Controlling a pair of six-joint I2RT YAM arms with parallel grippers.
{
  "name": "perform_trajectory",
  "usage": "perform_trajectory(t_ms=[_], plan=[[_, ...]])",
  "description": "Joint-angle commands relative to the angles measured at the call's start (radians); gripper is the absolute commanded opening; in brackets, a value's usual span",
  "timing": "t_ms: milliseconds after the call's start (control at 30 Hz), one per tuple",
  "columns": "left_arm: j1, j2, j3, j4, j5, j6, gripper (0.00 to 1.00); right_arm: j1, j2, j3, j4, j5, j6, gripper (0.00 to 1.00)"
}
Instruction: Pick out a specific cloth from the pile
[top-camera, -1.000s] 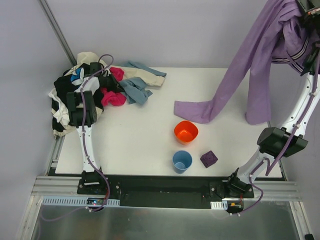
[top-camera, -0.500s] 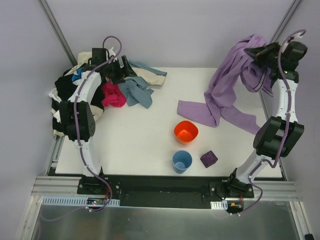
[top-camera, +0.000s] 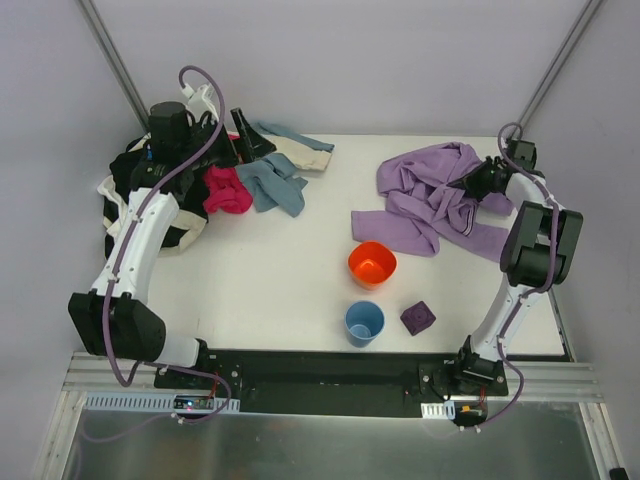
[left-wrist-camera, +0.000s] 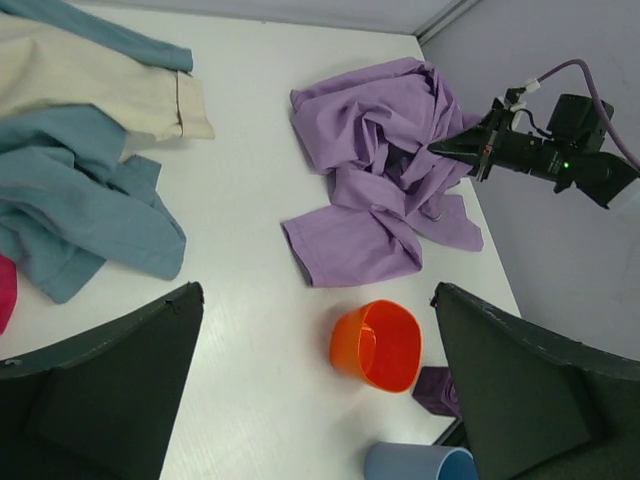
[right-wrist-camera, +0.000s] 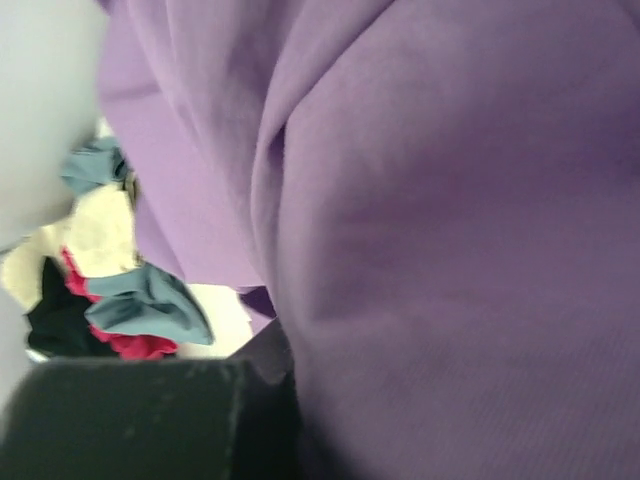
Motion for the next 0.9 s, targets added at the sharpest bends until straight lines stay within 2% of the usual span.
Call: perform_trajectory(t_ms=[0, 33, 100, 200, 333, 367, 600, 867], plan=[[-0.003, -0.09, -0.099, 0.081, -0.026, -0.081, 0.99, 0.028, -0.011, -0.019, -0.116, 0.119, -0.116, 0.09], [-0.003, -0.103, -0.116, 0.081, -0.035, -0.081, 0.99, 0.028, -0.021, -0.028, -0.12, 0.125, -0.127, 0.14], [-0.001, -0.124, -0.146, 0.081, -0.052, -0.08, 0.99, 0.03, -0.06, -0.055, -0.123, 0.137, -0.138, 0.4], [-0.001, -0.158, -0.194, 0.081, -0.086, -0.073, 0.99, 0.039, -0.149, -0.092, -0.144, 0.2, -0.174, 0.74], [-0.004, -0.214, -0.261, 0.075, -0.168, -0.051, 0.99, 0.053, -0.286, -0.143, -0.186, 0.274, -0.213, 1.0], [-0.003, -0.234, -0.28, 0.073, -0.207, -0.044, 0.99, 0.054, -0.315, -0.157, -0.192, 0.283, -0.217, 0.96], [-0.003, -0.325, -0.413, 0.013, -0.429, 0.058, 0.99, 0.103, -0.588, -0.336, -0.177, 0.338, -0.234, 0.96], [-0.003, -0.412, -0.58, 0.001, -0.541, 0.132, 0.99, 0.168, -0.91, -0.554, -0.146, 0.398, -0.276, 0.96]])
